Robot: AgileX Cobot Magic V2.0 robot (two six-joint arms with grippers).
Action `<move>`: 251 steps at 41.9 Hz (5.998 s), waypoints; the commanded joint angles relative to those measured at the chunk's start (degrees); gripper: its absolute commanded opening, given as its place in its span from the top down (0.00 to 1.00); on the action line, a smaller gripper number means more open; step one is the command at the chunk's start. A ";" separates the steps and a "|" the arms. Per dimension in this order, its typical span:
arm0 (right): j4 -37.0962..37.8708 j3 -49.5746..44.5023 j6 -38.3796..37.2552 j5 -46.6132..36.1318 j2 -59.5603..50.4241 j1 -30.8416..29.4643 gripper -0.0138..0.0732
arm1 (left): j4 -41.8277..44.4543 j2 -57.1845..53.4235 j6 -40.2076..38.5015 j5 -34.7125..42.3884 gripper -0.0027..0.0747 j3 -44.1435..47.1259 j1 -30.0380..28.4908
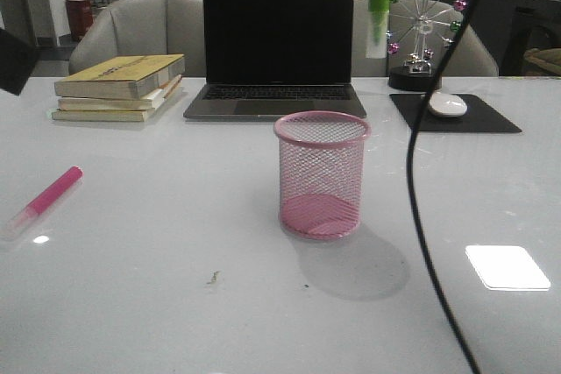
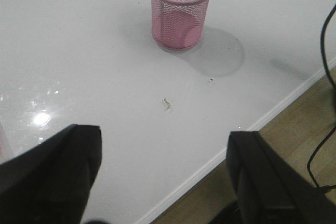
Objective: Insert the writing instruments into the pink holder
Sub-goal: 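Carry the green marker over the pink holder and drop it in, then raise the right gripper away from the holder, then lower the left gripper onto the pink marker and grasp it, then carry the pink marker upright over the holder and release it inside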
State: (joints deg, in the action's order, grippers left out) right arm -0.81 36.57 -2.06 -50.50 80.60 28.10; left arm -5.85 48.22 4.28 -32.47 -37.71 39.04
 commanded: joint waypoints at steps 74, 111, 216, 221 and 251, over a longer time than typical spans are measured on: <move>4.14 1.50 0.05 82.04 -40.84 0.64 0.30 | -0.63 -0.22 -0.03 4.17 0.25 -1.60 0.36; 4.14 1.50 0.05 83.84 -41.61 0.64 0.30 | 2.03 28.45 -0.96 -8.42 0.26 -21.47 -30.38; 4.14 1.50 0.05 83.83 -41.61 0.64 0.30 | -0.37 52.36 4.74 -6.03 0.85 -46.57 -30.24; 4.14 1.50 0.05 83.83 -41.61 0.64 0.30 | -2.10 44.37 4.74 1.31 0.85 -41.20 -29.66; 4.14 1.50 0.05 83.83 -41.61 0.64 0.30 | -2.10 22.99 5.27 71.85 0.85 -5.15 -0.01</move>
State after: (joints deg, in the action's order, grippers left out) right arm 2.75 36.49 -2.06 37.07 39.24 28.77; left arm -7.43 70.46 9.48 26.44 -41.83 35.80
